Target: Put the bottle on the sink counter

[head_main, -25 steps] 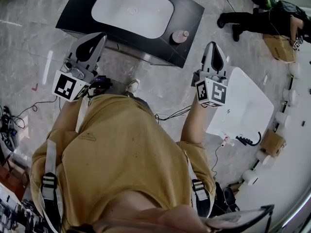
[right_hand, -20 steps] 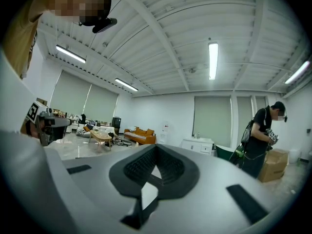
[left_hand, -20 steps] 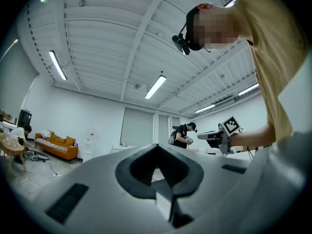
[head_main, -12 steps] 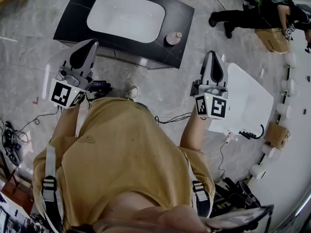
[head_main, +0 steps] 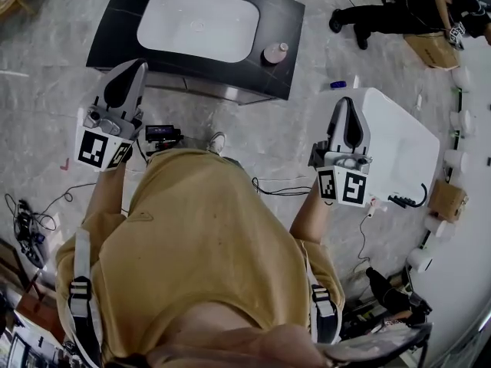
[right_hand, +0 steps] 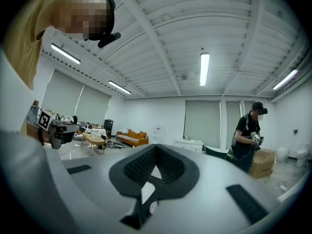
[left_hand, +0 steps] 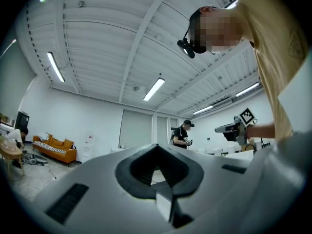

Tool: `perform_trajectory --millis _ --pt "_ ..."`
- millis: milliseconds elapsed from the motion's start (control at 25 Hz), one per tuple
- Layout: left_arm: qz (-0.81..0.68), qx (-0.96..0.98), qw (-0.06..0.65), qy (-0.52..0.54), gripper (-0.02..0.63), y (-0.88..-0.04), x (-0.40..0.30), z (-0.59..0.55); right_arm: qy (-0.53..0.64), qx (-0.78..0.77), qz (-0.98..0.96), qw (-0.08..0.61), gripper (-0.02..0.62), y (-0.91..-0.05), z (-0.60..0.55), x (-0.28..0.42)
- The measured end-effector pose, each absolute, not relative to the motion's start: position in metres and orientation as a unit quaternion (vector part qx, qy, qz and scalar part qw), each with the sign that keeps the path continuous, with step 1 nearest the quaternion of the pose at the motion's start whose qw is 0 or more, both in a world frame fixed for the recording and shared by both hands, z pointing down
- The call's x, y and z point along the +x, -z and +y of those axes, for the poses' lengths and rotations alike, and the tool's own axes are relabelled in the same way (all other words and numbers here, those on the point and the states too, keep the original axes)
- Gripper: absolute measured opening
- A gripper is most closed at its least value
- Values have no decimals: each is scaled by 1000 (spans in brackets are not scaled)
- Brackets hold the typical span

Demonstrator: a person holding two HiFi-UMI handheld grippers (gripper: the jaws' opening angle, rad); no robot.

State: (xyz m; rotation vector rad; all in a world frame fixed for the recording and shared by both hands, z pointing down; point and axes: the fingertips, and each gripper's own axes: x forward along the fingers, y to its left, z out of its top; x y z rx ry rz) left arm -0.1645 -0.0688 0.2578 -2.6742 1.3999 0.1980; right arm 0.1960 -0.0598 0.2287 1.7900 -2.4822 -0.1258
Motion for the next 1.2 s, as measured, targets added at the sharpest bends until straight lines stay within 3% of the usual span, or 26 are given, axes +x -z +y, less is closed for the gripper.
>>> perform_trajectory --millis 440,1200 --pt "482 -872 76 -48 2 -245 -198 -62 34 606 -794 32 5 -220 -36 202" --pt "481 -872 86 -36 2 -243 -196 -63 41 595 -802 32 5 -221 -41 193"
